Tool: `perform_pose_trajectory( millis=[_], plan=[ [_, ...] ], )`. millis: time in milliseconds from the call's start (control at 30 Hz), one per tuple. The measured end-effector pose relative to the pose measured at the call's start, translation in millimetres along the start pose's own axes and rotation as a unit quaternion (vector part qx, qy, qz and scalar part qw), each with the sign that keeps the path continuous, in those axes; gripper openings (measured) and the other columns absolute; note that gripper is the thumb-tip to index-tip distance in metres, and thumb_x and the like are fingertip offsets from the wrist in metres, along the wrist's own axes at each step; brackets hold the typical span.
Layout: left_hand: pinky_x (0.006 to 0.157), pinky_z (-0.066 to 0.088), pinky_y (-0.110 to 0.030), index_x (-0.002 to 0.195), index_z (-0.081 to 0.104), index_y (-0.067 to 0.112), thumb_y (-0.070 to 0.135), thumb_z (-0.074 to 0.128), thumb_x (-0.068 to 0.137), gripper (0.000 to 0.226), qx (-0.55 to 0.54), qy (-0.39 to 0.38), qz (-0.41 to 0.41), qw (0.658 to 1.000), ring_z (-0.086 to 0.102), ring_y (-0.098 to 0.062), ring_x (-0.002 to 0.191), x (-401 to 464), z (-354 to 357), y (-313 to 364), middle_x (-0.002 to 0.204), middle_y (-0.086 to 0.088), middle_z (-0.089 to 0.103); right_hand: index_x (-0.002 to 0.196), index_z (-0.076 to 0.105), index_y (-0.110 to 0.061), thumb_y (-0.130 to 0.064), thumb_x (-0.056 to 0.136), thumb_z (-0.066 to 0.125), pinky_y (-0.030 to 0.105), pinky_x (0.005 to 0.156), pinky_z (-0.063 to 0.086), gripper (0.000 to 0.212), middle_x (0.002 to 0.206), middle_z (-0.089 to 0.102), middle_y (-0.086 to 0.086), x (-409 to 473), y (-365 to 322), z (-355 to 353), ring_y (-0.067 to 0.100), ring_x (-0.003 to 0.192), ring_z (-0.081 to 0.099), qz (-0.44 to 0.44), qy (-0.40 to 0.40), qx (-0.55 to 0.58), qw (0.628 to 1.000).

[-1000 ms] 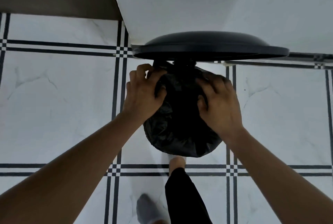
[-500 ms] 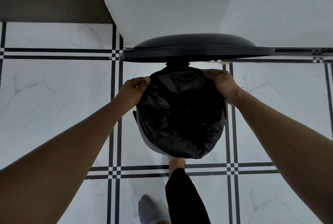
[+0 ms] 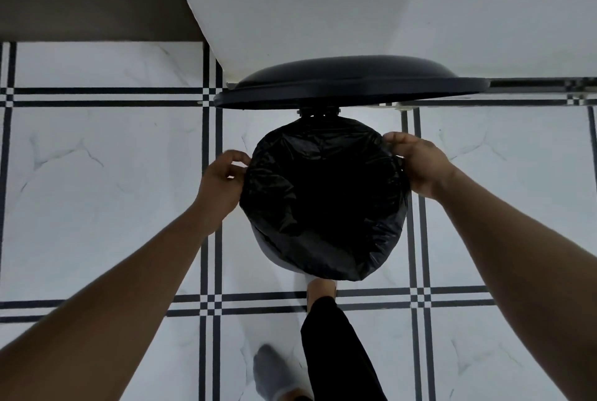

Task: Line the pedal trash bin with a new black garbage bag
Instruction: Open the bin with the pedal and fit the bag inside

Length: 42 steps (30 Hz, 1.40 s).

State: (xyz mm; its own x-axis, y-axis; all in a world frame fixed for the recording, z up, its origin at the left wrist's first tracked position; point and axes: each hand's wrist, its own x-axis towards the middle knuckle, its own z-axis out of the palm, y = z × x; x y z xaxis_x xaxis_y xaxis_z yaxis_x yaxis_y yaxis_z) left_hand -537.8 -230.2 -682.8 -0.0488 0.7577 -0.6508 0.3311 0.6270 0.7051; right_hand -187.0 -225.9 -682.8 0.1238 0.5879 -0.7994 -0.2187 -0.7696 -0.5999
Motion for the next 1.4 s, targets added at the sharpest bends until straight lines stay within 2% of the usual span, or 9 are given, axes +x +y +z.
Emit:
perform_pose_trajectory(
  millis=[133,233,367,533,667,967,1100,1200,1400],
  plan=[
    [0.078,0.051,-0.039,0.098,0.077,0.026,0.004,0.054,0.093,0.033,-0.081,0.018,-0.058,0.995,0.063,-0.021,0.084,-17.5,4.0,-5.9,0.091,-0.005,0.074,0.111,0.075,-0.008,0.001,0.089,0.047,0.035,0.075,0.061,0.036,0.099,0.077,0.007,-12.6,1.2,12.4,0.024,0.085,0.073,-0.016,0.027,-0.066,0.997],
    [0.077,0.046,-0.033,0.093,0.074,0.035,0.025,0.06,0.098,0.018,-0.115,0.041,-0.089,0.989,0.062,-0.014,0.092,-41.8,9.9,-9.4,0.091,0.009,0.071,0.093,0.077,-0.017,-0.009,0.091,0.048,0.026,0.064,0.053,0.03,0.078,0.074,-0.006,-30.3,6.2,12.6,0.014,0.074,0.067,-0.021,0.068,-0.08,0.994],
    [0.08,0.053,-0.026,0.102,0.062,0.057,0.034,0.071,0.094,0.027,-0.072,0.041,-0.032,0.996,0.065,0.016,0.078,-79.8,22.9,-16.7,0.095,0.028,0.069,0.082,0.079,-0.028,-0.022,0.086,0.055,0.03,0.084,0.049,0.025,0.091,0.075,-0.013,-59.2,35.9,8.6,0.009,0.092,0.066,-0.048,0.16,-0.076,0.983],
    [0.077,0.062,-0.032,0.13,0.065,0.031,0.017,0.084,0.083,0.052,-0.123,0.16,-0.052,0.978,0.075,-0.003,0.084,-92.8,33.1,-33.2,0.102,0.011,0.075,0.104,0.076,-0.029,-0.028,0.085,0.065,0.027,0.089,0.056,0.021,0.097,0.076,-0.012,-100.5,90.0,23.2,0.004,0.091,0.071,-0.076,0.279,-0.027,0.957],
    [0.072,0.062,-0.03,0.103,0.076,0.015,0.015,0.085,0.082,0.023,-0.173,0.191,-0.102,0.961,0.077,-0.025,0.089,-96.8,32.9,-43.1,0.089,-0.003,0.079,0.115,0.071,-0.024,-0.021,0.095,0.066,0.036,0.086,0.06,0.021,0.099,0.078,0.001,-111.4,107.7,26.9,0.017,0.097,0.073,-0.022,0.207,0.11,0.972],
    [0.063,0.062,-0.027,0.1,0.062,0.011,-0.001,0.068,0.09,0.017,-0.124,0.102,-0.123,0.979,0.075,-0.017,0.073,-119.1,34.0,-60.7,0.077,-0.004,0.077,0.13,0.066,-0.022,-0.017,0.106,0.047,0.035,0.095,0.055,0.031,0.119,0.072,-0.003,-113.7,116.0,0.5,0.017,0.11,0.067,0.074,0.025,0.239,0.968],
    [0.069,0.062,-0.032,0.093,0.072,0.018,-0.001,0.068,0.087,0.02,-0.067,0.106,-0.119,0.985,0.07,-0.021,0.076,-113.6,37.4,-67.4,0.08,-0.001,0.077,0.126,0.067,-0.025,-0.015,0.105,0.049,0.033,0.093,0.054,0.029,0.106,0.073,-0.004,-110.4,124.0,-4.6,0.016,0.099,0.068,0.108,0.004,0.237,0.965],
    [0.08,0.062,-0.041,0.088,0.075,0.031,0.004,0.068,0.086,0.028,-0.02,0.094,-0.108,0.99,0.073,-0.023,0.083,-112.1,42.6,-71.4,0.083,0.009,0.078,0.124,0.065,-0.017,-0.012,0.105,0.048,0.025,0.076,0.059,0.026,0.103,0.072,-0.001,-107.0,128.0,-1.2,0.013,0.088,0.072,0.106,-0.006,0.308,0.946],
    [0.076,0.049,-0.022,0.1,0.08,0.017,0.009,0.068,0.092,0.016,0.062,0.101,-0.071,0.99,0.066,-0.012,0.082,-98.2,45.5,-65.2,0.086,0.011,0.074,0.115,0.066,-0.021,-0.006,0.104,0.046,0.024,0.073,0.06,0.028,0.099,0.072,0.0,-96.9,140.1,1.0,0.012,0.084,0.072,0.102,-0.023,0.382,0.918]
  ],
)
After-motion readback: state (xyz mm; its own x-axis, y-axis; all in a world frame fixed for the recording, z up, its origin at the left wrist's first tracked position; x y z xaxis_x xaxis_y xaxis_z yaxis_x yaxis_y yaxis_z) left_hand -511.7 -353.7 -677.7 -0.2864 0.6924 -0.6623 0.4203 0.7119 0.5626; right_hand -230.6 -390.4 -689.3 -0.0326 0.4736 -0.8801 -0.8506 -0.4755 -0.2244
